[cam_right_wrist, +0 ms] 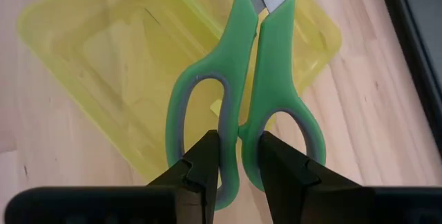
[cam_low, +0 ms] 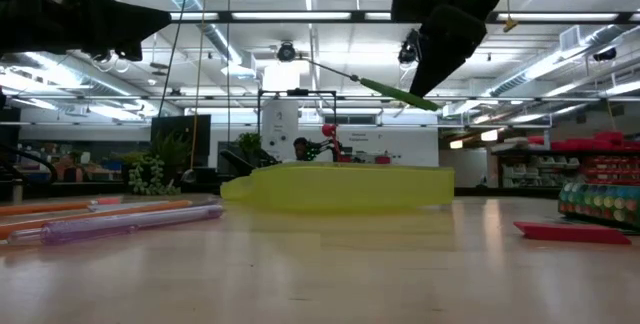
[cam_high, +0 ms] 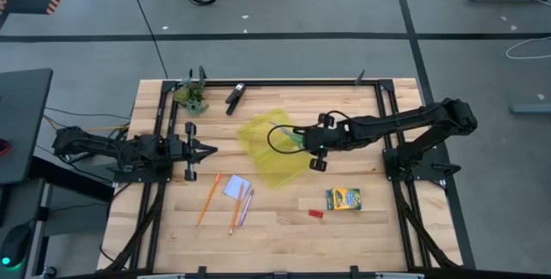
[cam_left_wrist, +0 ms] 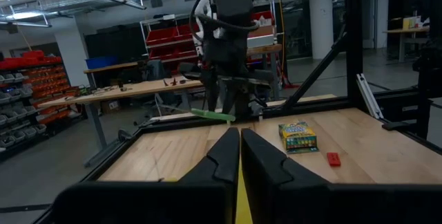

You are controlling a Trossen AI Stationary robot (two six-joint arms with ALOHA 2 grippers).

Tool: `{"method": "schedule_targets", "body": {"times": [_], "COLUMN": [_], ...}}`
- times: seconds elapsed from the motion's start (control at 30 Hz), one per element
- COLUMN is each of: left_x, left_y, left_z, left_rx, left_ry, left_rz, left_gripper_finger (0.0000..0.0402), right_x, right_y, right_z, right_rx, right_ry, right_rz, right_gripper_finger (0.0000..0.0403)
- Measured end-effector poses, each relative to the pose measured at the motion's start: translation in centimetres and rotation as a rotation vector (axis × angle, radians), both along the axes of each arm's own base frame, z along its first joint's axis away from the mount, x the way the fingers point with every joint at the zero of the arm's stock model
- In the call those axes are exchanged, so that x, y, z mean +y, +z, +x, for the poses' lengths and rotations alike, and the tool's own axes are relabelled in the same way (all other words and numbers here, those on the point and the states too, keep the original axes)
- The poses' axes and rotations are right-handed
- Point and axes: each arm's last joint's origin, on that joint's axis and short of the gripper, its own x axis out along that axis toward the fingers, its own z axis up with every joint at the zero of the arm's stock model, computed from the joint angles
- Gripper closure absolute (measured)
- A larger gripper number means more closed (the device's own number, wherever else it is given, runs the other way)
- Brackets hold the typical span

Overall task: Pack school essentials
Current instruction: Put the green scissors into the yellow supply box

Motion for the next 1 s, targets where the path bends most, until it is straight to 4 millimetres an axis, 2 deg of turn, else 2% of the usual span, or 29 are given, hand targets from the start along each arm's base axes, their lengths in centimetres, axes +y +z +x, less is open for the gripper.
{"method": "schedule_targets", "body": {"times": [0.53,0.7,1.0], "left_x": [0.0,0.0,0.0], "left_y": [0.0,0.0,-0.1], "left_z": [0.0,0.0,0.0], "left_rx": [0.001,0.000,0.009], "left_ry": [0.000,0.000,0.000], "left_rz": [0.000,0.000,0.001], "left_gripper_finger": [0.0380,0.0372,0.0377], "right_x": [0.2,0.1,-0.3], "right_y": [0.4,0.5,-2.6], "right_z": [0.7,0.9,2.9], "right_rx": [0.006,-0.003,0.060], "right_ry": [0.278,0.316,0.367], "right_rz": [-0.122,-0.144,-0.123], "right_gripper_finger": [0.0303,0.0303,0.0303]}}
